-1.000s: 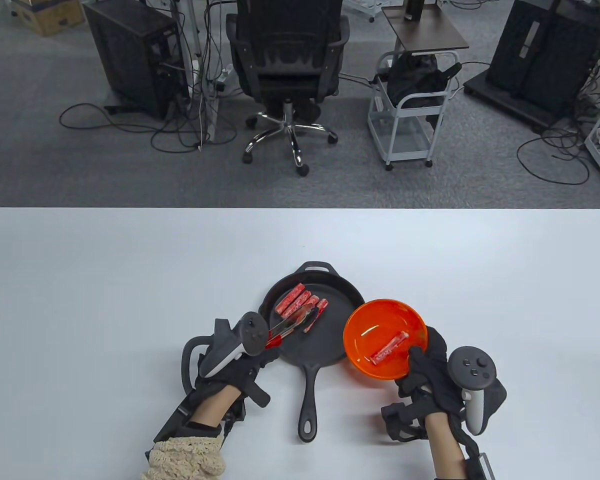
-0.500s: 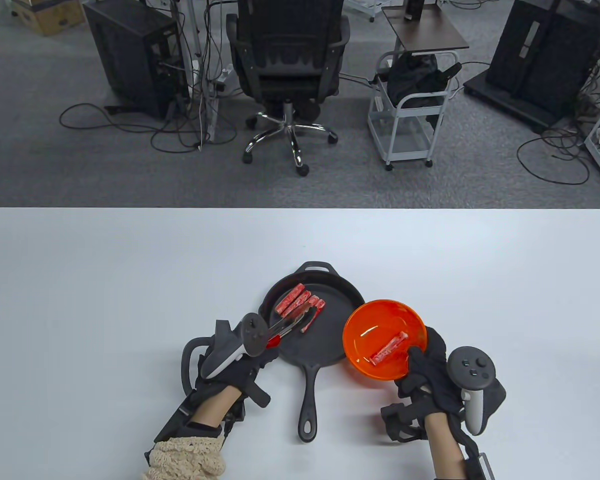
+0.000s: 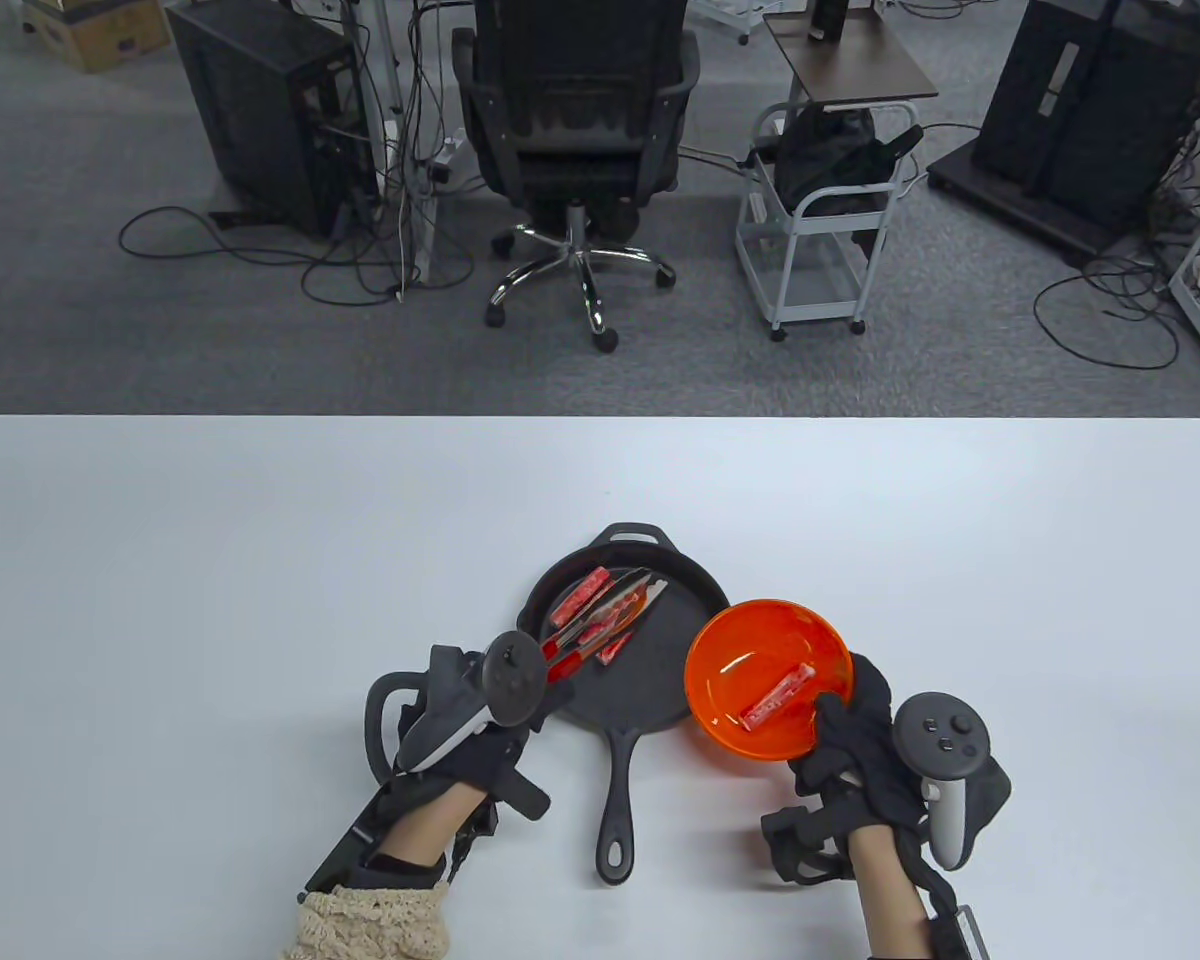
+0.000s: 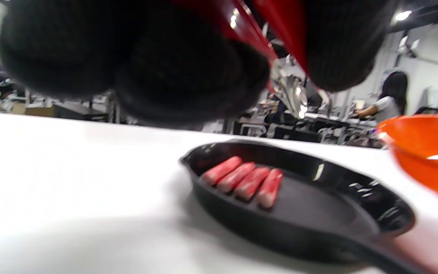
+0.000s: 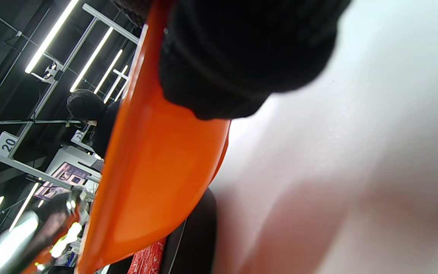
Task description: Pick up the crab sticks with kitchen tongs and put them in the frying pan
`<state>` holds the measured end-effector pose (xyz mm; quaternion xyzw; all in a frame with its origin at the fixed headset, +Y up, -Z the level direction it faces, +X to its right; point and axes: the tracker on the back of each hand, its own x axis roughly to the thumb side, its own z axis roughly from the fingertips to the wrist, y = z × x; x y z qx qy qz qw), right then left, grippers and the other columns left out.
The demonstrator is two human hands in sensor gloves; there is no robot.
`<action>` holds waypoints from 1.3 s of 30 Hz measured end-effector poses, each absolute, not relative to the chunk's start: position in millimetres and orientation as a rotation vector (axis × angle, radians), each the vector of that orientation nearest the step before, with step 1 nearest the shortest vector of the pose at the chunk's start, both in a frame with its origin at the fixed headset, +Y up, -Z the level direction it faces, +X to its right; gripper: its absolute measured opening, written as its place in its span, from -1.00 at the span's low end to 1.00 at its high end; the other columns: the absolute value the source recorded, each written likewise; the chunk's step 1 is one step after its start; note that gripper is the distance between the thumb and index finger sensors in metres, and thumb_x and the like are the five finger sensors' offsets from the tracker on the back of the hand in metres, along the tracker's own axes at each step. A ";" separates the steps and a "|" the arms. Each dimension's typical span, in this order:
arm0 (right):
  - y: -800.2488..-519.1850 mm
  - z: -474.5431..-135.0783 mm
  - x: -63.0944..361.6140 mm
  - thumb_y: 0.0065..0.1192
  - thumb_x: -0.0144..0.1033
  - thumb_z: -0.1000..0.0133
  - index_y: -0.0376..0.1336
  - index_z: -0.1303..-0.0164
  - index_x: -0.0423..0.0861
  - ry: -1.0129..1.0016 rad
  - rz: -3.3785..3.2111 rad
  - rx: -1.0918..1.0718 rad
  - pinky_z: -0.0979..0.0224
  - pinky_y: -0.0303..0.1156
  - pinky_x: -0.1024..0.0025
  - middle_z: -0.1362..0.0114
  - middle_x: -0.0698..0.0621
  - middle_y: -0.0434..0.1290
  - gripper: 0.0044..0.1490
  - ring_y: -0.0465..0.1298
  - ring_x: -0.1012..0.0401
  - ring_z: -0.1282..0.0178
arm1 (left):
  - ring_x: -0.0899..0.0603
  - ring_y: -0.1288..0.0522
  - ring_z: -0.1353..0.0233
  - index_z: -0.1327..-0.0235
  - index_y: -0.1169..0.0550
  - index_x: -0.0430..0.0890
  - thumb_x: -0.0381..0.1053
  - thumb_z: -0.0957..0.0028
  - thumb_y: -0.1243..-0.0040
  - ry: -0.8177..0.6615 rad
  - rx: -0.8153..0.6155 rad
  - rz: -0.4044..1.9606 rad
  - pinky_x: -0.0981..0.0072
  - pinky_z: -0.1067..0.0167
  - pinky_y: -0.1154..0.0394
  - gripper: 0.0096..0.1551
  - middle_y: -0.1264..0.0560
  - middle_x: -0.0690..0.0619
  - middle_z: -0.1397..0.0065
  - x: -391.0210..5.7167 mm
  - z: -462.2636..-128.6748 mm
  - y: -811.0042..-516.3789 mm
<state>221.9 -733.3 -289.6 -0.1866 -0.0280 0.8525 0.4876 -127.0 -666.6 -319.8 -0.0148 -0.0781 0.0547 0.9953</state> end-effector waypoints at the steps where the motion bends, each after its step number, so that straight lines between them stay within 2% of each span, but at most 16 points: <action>1: -733.3 -289.5 222.0 0.00 -0.38 -0.20 -0.06 -0.63 -0.27 -0.066 2.076 -0.451 0.51 0.72 0.71 -0.43 -0.38 0.38 -0.22 0.69 0.15 0.42 | 0.03 -0.75 0.39 -0.31 -0.63 -0.20 0.50 -0.09 -0.25 -0.203 -0.011 0.113 0.13 0.31 -0.70 -0.11 -0.77 0.10 0.14 -123.4 -317.2 -663.1; 7: -733.9 -289.6 220.9 0.00 -0.38 -0.20 -0.06 -0.63 -0.27 -0.065 2.079 -0.450 0.51 0.72 0.71 -0.43 -0.38 0.38 -0.22 0.69 0.15 0.42 | 0.03 -0.75 0.38 -0.33 -0.62 -0.20 0.50 -0.09 -0.24 -0.285 0.007 0.116 0.13 0.30 -0.70 -0.10 -0.77 0.11 0.13 -105.1 -303.8 -657.2; 18: -734.3 -289.6 221.2 0.00 -0.38 -0.20 -0.05 -0.63 -0.27 -0.066 2.086 -0.446 0.51 0.72 0.71 -0.43 -0.38 0.38 -0.22 0.69 0.15 0.42 | 0.03 -0.75 0.38 -0.33 -0.62 -0.20 0.51 -0.08 -0.24 -0.417 -0.058 0.056 0.13 0.30 -0.70 -0.09 -0.77 0.10 0.13 -63.9 -289.6 -674.4; 39: -733.3 -289.6 217.9 0.01 -0.38 -0.20 -0.05 -0.63 -0.27 -0.065 2.107 -0.419 0.51 0.72 0.71 -0.42 -0.38 0.38 -0.22 0.69 0.15 0.42 | 0.02 -0.75 0.38 -0.31 -0.63 -0.20 0.50 -0.08 -0.25 -0.422 -0.097 0.012 0.12 0.30 -0.70 -0.11 -0.77 0.11 0.15 -52.3 -288.3 -686.7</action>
